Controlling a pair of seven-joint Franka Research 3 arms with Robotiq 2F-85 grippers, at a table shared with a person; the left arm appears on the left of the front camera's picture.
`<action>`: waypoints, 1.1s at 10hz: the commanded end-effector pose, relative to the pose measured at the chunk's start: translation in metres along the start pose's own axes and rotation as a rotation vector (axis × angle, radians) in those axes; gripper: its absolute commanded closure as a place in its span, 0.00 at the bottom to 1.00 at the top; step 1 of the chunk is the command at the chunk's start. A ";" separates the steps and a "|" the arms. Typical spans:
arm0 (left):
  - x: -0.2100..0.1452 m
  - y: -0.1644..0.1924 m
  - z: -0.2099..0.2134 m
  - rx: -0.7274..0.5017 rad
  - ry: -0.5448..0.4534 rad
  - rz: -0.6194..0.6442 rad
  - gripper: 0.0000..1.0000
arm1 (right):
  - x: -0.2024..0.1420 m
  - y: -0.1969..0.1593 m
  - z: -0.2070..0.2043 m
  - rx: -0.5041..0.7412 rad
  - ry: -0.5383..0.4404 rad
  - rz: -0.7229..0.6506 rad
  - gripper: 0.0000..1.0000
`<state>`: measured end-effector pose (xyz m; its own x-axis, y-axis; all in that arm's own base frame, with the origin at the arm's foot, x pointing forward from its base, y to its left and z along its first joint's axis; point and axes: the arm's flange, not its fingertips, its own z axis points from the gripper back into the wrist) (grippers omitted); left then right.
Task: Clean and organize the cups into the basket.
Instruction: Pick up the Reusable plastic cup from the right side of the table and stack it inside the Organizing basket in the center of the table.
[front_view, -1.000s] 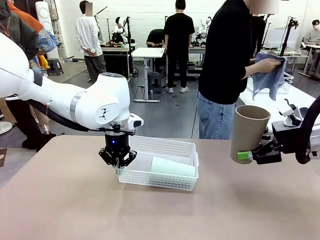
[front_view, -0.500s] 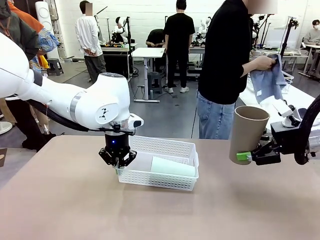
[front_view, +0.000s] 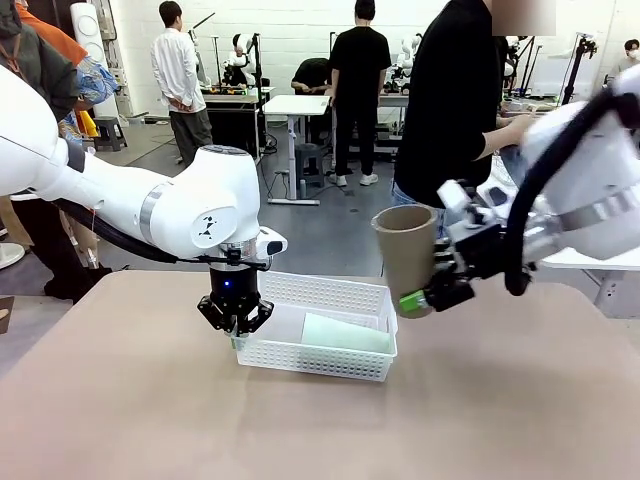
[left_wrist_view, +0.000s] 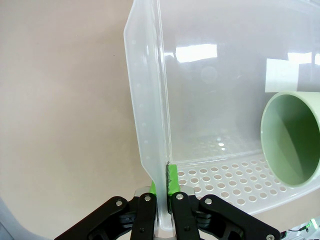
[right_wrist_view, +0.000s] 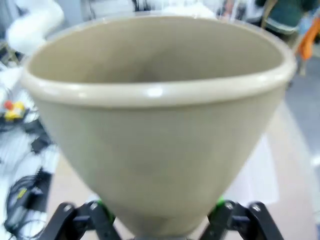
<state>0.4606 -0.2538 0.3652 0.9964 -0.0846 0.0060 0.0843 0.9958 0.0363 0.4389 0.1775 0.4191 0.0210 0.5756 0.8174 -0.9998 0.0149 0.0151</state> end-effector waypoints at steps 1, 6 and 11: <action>0.000 0.000 0.001 -0.001 -0.001 -0.001 0.95 | 0.026 -0.018 -0.019 0.036 0.259 -0.006 0.22; 0.000 0.000 0.001 -0.001 -0.001 -0.001 0.95 | 0.079 -0.010 -0.053 0.005 0.733 0.112 0.22; 0.000 0.000 0.001 -0.001 -0.001 -0.001 0.95 | 0.086 -0.003 -0.053 -0.051 0.874 0.236 0.22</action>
<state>0.4607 -0.2537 0.3652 0.9964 -0.0843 0.0060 0.0840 0.9958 0.0363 0.4411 0.2640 0.4559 -0.1688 0.9843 0.0510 -0.9806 -0.1625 -0.1097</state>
